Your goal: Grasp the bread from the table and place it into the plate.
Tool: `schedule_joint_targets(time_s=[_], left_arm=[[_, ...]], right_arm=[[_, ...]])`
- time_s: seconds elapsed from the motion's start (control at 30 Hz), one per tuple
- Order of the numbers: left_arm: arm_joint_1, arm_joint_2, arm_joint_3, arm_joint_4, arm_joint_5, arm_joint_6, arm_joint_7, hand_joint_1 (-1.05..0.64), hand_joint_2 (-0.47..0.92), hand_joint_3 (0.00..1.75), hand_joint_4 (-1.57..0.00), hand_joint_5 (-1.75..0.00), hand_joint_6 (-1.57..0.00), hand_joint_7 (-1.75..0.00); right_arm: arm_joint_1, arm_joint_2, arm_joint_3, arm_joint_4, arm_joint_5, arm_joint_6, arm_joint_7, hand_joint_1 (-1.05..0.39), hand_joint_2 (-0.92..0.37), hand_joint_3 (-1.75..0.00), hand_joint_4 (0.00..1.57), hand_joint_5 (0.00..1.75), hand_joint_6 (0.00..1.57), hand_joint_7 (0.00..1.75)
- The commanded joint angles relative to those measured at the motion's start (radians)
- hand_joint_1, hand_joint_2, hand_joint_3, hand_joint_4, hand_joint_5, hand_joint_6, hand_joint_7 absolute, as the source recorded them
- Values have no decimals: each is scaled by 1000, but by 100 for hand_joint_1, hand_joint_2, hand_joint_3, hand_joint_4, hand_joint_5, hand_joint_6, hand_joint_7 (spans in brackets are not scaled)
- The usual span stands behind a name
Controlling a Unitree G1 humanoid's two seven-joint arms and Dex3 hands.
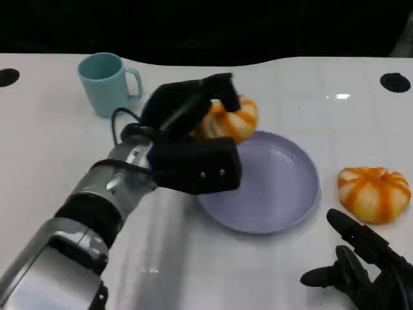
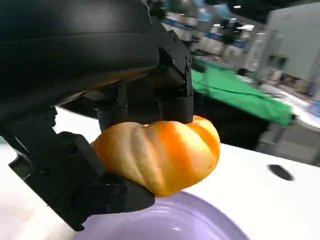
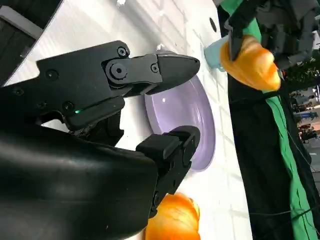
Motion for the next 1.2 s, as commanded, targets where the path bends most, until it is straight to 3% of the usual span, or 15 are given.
schedule_joint_targets(time_s=[0.03, 0.37, 0.43, 0.5, 0.67, 0.7, 0.73, 0.77, 0.8, 0.87, 0.93, 1.07, 1.2], left_arm=[[-43, -35, -44, 30, 41, -27, 20, -19, 65, 87, -91, -175, -69, -175], [-82, -121, -98, 106, 100, 73, 44, -18, 64, 73, -92, -175, -68, -175], [-88, -126, -111, 119, 113, 88, 45, -18, 74, 48, -90, -175, -68, -162], [-98, -127, -121, 131, 118, 109, 12, -18, 80, 35, -88, -175, -71, -145], [-109, -123, -128, 137, 111, 128, -48, -17, 83, 30, -87, -175, -74, -136], [-115, -118, -129, 140, 107, 134, -88, -19, 84, 25, -81, -163, -73, -102], [-118, -110, -133, 142, 107, 132, -116, -25, 88, 15, -75, -145, -79, -57], [-122, -101, -138, 144, 110, 126, -147, -32, 90, 11, -68, -127, -80, -35], [-128, -95, -141, 147, 108, 126, -193, -44, 91, 16, -59, -87, -73, -15], [-136, -90, -136, 148, 96, 132, -265, -59, 92, 27, -51, -43, -60, -4], [-144, -83, -134, 142, 89, 141, -326, -74, 92, 40, -43, -21, -49, -1], [-152, -73, -129, 129, 74, 149, -409, -92, 92, 58, -34, -9, -36, 0], [-153, -57, -113, 112, 55, 140, -463, -96, 92, 63, -31, -7, -33, 0]], right_arm=[[1, -18, -11, 0, 7, -5, 5, -77, -92, -28, 88, 91, 118, 2], [-12, -24, -17, 10, 12, 3, 4, -77, -92, -28, 89, 92, 118, 2], [-12, -24, -15, 10, 5, -1, 2, -77, -92, -29, 88, 92, 118, 2], [-11, -24, -13, 9, 2, -2, 0, -77, -92, -29, 88, 92, 118, 2], [-11, -20, -14, 7, 6, 0, 1, -78, -92, -29, 88, 92, 119, 2], [-10, -18, -14, 5, 11, 2, 1, -77, -92, -28, 87, 92, 118, 2], [-9, -16, -14, 3, 14, 4, 1, -77, -92, -28, 87, 92, 118, 2], [-9, -15, -15, 2, 18, 6, 2, -77, -92, -28, 87, 91, 118, 2], [-9, -16, -14, 2, 18, 4, 4, -77, -92, -28, 87, 91, 118, 2], [-9, -16, -14, 3, 18, 1, 5, -77, -92, -28, 87, 91, 118, 2], [-9, -15, -14, 2, 21, 3, 5, -77, -92, -28, 87, 91, 118, 2], [-8, -14, -12, -3, 19, 8, -3, -76, -92, -28, 88, 90, 119, 2], [-7, -14, -11, -5, 20, 9, -4, -76, -92, -28, 88, 90, 119, 3]])
